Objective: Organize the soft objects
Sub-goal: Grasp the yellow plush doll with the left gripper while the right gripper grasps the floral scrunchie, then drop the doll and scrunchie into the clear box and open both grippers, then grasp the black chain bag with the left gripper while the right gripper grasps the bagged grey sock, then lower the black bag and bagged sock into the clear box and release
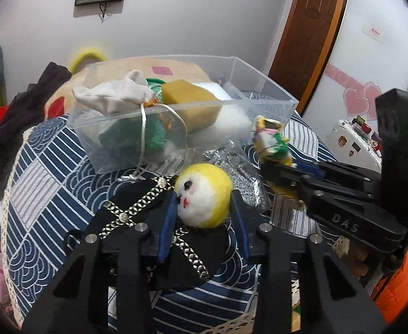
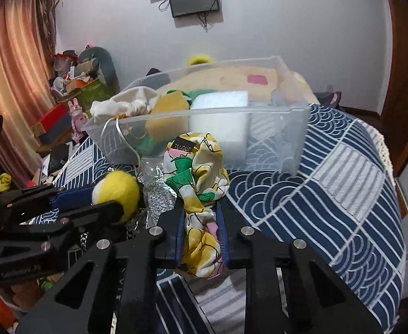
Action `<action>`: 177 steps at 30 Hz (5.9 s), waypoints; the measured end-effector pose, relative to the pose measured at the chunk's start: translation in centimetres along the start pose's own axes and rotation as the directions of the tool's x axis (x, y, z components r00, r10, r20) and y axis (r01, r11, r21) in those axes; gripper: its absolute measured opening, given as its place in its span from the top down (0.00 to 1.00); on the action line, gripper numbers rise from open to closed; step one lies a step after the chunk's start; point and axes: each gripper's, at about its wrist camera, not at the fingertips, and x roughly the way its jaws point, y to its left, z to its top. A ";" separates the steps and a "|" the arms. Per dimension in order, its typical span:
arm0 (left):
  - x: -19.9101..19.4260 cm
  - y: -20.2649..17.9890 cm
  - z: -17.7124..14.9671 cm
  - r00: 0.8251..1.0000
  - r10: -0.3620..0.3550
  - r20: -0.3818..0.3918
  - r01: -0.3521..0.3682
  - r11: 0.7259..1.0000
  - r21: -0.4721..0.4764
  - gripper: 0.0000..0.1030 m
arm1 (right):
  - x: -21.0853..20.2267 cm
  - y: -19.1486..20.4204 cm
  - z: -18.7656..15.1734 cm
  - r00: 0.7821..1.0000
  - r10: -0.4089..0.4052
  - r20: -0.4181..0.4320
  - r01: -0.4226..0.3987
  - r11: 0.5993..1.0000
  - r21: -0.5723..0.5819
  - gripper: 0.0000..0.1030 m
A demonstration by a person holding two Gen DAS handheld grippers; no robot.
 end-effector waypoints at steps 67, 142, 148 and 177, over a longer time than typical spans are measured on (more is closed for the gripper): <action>-3.8 2.2 7.2 0.976 0.110 0.186 -0.111 0.994 -0.007 0.23 | -1.6 0.0 7.5 0.983 -0.130 0.133 0.138 0.989 -0.054 0.46; -10.1 5.0 2.5 0.961 0.128 0.244 -0.102 0.988 -0.116 0.83 | -3.5 1.2 1.7 0.991 -0.081 0.110 0.085 0.996 -0.036 0.78; -9.7 5.0 5.8 0.947 0.132 0.293 -0.106 0.989 -0.103 0.83 | -4.7 1.3 3.8 0.979 -0.093 0.181 0.103 0.994 -0.047 0.78; 4.4 7.5 10.5 0.982 0.179 0.056 -0.175 0.982 -0.074 0.79 | 5.0 2.2 7.7 0.995 -0.101 0.026 0.103 0.988 -0.113 0.76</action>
